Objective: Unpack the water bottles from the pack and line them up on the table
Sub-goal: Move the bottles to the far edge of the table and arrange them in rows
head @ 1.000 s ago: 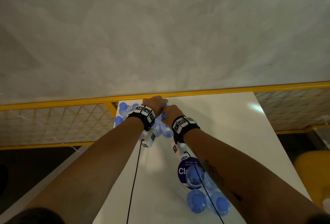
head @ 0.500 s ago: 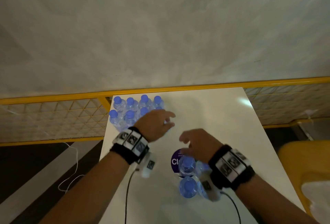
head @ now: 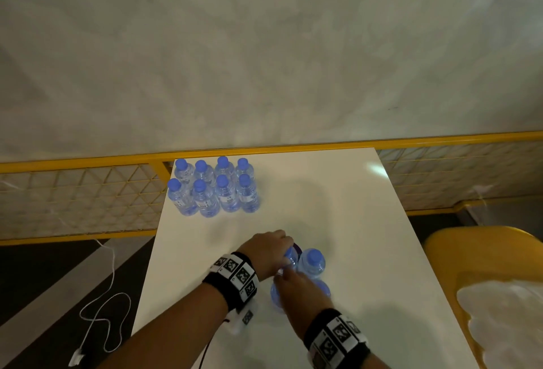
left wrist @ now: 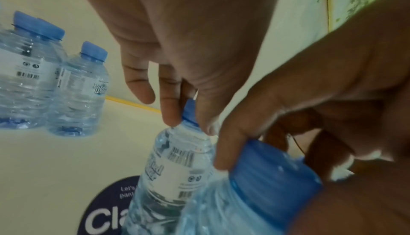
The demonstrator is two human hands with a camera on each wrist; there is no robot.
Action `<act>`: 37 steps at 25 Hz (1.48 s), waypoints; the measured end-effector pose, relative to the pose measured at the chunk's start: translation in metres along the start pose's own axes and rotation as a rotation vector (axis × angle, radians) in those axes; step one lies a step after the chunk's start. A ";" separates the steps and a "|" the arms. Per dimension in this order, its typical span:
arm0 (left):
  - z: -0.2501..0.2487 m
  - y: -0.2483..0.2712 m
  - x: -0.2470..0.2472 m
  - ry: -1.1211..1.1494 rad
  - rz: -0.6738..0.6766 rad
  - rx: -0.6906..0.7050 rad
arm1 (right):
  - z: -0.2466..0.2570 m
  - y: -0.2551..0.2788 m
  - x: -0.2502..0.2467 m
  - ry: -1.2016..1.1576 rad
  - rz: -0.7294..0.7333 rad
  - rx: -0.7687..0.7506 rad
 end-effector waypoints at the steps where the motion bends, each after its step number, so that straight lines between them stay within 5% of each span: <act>1: 0.001 -0.003 -0.005 -0.031 -0.020 0.019 | -0.001 -0.003 0.000 -0.019 -0.011 0.008; 9: 0.037 -0.070 -0.119 -0.300 -0.450 0.038 | -0.024 -0.058 -0.064 -0.276 -0.131 0.134; 16: 0.088 -0.151 -0.135 -0.318 -0.330 -0.088 | -0.051 -0.147 -0.090 -0.219 -0.128 0.196; 26: 0.134 -0.176 -0.088 -0.233 -0.245 -0.161 | -0.069 -0.252 -0.071 -0.087 -0.114 0.198; 37: 0.133 -0.173 -0.092 -0.159 -0.204 -0.230 | -0.066 -0.270 -0.064 -0.175 -0.119 0.236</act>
Point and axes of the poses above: each hand's wrist, its own y-axis away from the middle knuckle, its own x-axis out of the palm, z = x × y, the point moved 2 cm from there along -y, towards the middle knuckle, and after that the axes turned 11 degrees about -z, right-handed, at the moved point
